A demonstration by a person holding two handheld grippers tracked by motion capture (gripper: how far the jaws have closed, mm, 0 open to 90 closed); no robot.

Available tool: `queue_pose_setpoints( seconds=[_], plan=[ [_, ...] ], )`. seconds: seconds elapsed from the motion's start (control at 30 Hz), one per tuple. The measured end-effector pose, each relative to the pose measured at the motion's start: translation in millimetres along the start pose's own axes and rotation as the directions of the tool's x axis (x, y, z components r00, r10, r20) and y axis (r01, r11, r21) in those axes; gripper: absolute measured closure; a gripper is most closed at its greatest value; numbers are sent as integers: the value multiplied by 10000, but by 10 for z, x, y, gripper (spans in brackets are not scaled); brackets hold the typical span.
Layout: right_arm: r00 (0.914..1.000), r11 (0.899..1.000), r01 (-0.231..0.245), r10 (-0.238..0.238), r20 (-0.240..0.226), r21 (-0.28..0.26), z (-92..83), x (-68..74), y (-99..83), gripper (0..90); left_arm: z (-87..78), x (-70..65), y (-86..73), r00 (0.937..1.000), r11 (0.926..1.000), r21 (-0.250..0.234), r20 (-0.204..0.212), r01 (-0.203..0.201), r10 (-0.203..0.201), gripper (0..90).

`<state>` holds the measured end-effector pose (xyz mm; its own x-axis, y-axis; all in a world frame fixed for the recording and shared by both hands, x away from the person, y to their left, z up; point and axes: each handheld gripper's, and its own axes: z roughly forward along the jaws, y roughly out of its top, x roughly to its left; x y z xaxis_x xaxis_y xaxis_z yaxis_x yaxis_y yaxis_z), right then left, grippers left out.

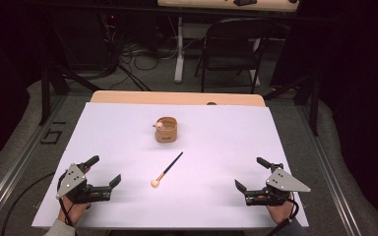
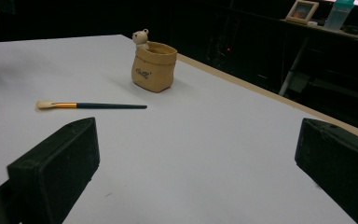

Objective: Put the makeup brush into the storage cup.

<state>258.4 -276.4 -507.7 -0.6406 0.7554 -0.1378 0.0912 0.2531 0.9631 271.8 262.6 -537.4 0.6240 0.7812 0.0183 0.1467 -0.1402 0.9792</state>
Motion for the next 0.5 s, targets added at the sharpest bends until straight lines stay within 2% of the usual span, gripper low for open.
queue_pose_setpoints(
  seconds=[0.5],
  plan=[
    [10000, 10000, -94, 94, 1, 26, 16, -5, -13, 0, 58, -32, 1, 9999, 9999, 167, 152, -18, 15, 0]
  ],
)
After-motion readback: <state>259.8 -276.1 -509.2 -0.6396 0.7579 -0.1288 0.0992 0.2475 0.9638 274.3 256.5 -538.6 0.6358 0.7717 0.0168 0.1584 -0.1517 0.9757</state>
